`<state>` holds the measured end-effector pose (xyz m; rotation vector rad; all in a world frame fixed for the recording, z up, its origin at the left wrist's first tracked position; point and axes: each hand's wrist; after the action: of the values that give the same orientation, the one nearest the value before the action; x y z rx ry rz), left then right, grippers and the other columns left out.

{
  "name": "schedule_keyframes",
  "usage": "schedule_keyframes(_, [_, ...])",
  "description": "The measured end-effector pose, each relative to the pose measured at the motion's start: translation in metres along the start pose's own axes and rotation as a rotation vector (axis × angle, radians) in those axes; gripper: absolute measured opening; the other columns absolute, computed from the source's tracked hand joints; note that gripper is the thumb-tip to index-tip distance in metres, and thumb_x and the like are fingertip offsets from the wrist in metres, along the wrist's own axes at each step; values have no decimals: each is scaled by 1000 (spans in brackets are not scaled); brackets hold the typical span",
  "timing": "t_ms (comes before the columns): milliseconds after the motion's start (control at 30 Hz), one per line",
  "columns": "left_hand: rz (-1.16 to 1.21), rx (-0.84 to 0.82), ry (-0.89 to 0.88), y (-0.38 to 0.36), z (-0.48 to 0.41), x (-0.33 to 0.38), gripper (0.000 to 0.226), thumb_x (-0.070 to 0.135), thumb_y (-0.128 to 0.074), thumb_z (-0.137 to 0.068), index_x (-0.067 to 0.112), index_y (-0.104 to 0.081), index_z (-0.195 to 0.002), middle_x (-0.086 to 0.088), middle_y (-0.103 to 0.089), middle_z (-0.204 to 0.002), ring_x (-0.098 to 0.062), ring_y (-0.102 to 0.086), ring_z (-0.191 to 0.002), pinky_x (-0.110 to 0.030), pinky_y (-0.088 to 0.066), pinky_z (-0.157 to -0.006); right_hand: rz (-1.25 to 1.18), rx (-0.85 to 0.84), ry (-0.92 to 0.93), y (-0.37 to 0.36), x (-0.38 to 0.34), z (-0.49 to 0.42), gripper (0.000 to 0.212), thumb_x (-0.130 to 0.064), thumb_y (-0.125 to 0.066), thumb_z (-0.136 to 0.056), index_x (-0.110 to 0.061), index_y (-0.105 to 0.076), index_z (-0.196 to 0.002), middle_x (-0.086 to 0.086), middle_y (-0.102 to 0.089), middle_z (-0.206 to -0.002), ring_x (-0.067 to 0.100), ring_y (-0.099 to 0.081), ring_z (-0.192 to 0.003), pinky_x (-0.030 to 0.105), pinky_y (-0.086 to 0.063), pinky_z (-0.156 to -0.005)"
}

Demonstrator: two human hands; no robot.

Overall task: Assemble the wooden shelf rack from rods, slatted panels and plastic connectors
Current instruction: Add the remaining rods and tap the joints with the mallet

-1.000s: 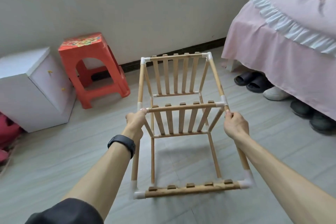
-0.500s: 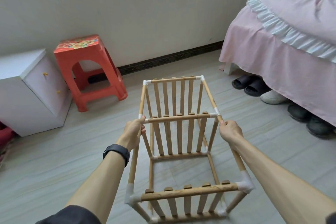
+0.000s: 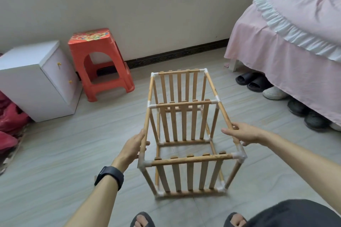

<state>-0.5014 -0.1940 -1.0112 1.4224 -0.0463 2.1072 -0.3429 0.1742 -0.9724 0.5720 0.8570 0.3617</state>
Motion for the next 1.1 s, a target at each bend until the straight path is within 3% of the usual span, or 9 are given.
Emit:
schedule_keyframes(100, [63, 122, 32, -1, 19, -32, 37, 29, -32, -105, 21, -66, -115, -10, -73, -107, -30, -66, -99, -48, -50, -91, -364, 113, 57, -35, 33, 29, 84, -84, -45, -81, -25, -48, -141, 2, -60, -129, 22, -63, -115, 35, -53, -82])
schedule_keyframes(200, [34, 141, 78, 0, 32, -60, 35, 13, -37, -98, 25, -70, -100, -12, -73, -107, -27, -67, -95, -44, -48, -91, -509, 212, 104, -79, 66, 44, 112, -102, -46, -58, -22, -56, -135, 1, -63, -129, 21, -61, -118, 40, -50, -90])
schedule_keyframes(300, [-127, 3, 48, 2, 35, -81, 39, -6, -49, -86, 16, -77, -100, 3, -76, -103, -21, -66, -98, -21, -50, -70, -398, 261, 125, -112, 88, 49, 81, -88, -66, -64, -27, -60, -117, -7, -66, -119, 13, -62, -111, 41, -48, -96])
schedule_keyframes(333, [-195, -68, 28, 1, 36, -86, 36, -6, -52, -88, 13, -76, -106, 10, -74, -107, -19, -65, -104, -17, -50, -73, -327, 278, 109, -118, 94, 46, 64, -75, -71, -73, -26, -57, -113, -9, -66, -117, 12, -62, -108, 40, -47, -97])
schedule_keyframes(433, [-463, -118, -48, -7, 33, -91, 20, 23, -58, -101, 23, -68, -118, 8, -68, -120, -14, -61, -115, -33, -50, -101, -52, 307, 60, -121, 102, 32, 29, -43, -56, -100, -22, -40, -110, -3, -64, -98, 25, -65, -99, 42, -50, -89])
schedule_keyframes(500, [-587, -51, -82, -7, 29, -87, 16, 33, -55, -102, 28, -67, -113, 3, -69, -114, -17, -63, -110, -37, -50, -99, 76, 304, 71, -111, 99, 25, 17, -35, -47, -105, -20, -39, -107, 2, -62, -91, 32, -65, -94, 39, -47, -79])
schedule_keyframes(667, [-616, 75, -212, 11, 17, -33, 13, 38, -56, -101, 29, -65, -101, 7, -70, -100, -19, -64, -99, -33, -47, -80, 119, 404, 155, -61, 53, 16, 13, -36, -46, -105, -24, -45, -107, 0, -69, -95, 25, -65, -91, 44, -51, -81])
schedule_keyframes(833, [-410, 285, -400, 36, 8, 74, 9, 34, -60, -100, 26, -63, -102, 10, -74, -91, -15, -68, -93, -34, -49, -84, 81, 665, 313, 16, -30, 17, 16, -38, -49, -104, -27, -42, -112, -14, -72, -85, 23, -62, -82, 41, -44, -74])
schedule_keyframes(1100, [-263, 463, -600, 55, -1, 180, 19, 38, -51, -104, 25, -65, -107, 10, -72, -83, -5, -65, -82, -20, -42, -64, 34, 846, 409, 95, -110, 15, 26, -39, -42, -106, -21, -46, -123, -5, -71, -86, 26, -67, -82, 45, -53, -75])
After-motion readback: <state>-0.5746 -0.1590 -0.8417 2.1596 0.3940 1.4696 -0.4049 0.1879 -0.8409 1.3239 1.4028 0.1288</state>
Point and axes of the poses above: each hand's wrist, its own z-axis away from the middle knuckle, its own y-axis out of the back of the hand, x = y × z
